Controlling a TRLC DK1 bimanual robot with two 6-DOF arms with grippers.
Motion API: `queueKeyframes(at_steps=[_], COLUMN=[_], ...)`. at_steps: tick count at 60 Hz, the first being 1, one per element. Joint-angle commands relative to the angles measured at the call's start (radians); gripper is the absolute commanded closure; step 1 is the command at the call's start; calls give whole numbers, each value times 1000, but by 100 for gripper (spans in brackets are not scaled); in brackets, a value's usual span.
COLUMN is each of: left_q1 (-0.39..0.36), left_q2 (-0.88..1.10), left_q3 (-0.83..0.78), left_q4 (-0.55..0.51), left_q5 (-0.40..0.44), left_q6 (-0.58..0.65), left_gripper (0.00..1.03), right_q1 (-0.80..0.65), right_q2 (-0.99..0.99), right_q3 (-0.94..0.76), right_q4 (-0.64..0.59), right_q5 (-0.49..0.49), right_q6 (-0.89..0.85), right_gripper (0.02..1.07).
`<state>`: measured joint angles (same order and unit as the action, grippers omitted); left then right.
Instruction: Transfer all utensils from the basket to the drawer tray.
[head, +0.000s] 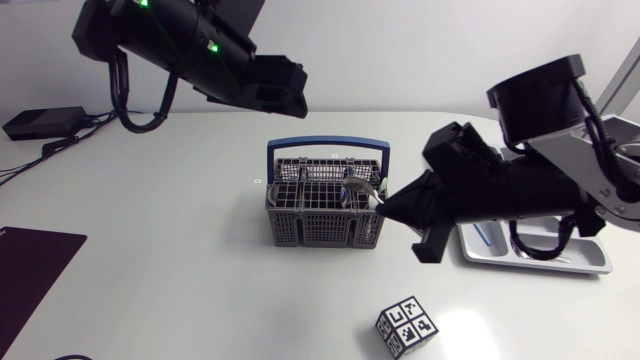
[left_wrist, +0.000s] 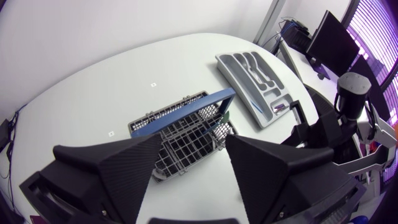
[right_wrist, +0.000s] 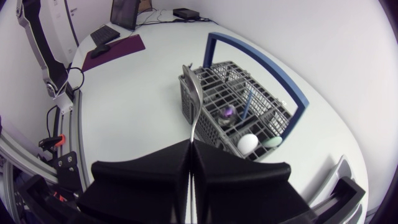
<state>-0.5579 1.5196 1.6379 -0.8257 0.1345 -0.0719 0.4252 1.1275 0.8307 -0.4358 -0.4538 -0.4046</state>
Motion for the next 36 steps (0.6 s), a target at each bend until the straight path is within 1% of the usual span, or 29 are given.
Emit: queueKeyframes(at_steps=[1,7,11,17,25,28,32,33,34,36], left_q1=[27,39,58,78,98,104,110,112,115,116], left_q2=[-29,-38,-61,-81,-107,-121,-133,-134,-137,-142], left_q3=[-62,-116,-181,-243,-311,-332,-357,-359,-371,-383], left_q4=[7,16,51,83,117,129,146,146,154,158], left_q5=[7,7,7,7,7,7,7,7,7,7], left_q6=[40,75,106,136,165,175,181,181,182,187], left_gripper=[29,29,29,29,29,29,29,29,29,29], right_q1=[-77,-213,-315,-468,-678,-766,-841,-845,-884,-919], right_q2=[-21,-31,-29,-12,92,163,238,242,282,327], right_q3=[-48,-65,-65,-48,1,36,71,74,96,123], right_q4=[-50,-136,-210,-311,-439,-498,-551,-552,-572,-587], right_q5=[-42,-117,-164,-204,-233,-237,-233,-233,-227,-221], right_q6=[-96,-226,-339,-525,-797,-928,-1050,-1054,-1113,-1175], right_gripper=[102,102,102,102,102,102,102,102,102,102])
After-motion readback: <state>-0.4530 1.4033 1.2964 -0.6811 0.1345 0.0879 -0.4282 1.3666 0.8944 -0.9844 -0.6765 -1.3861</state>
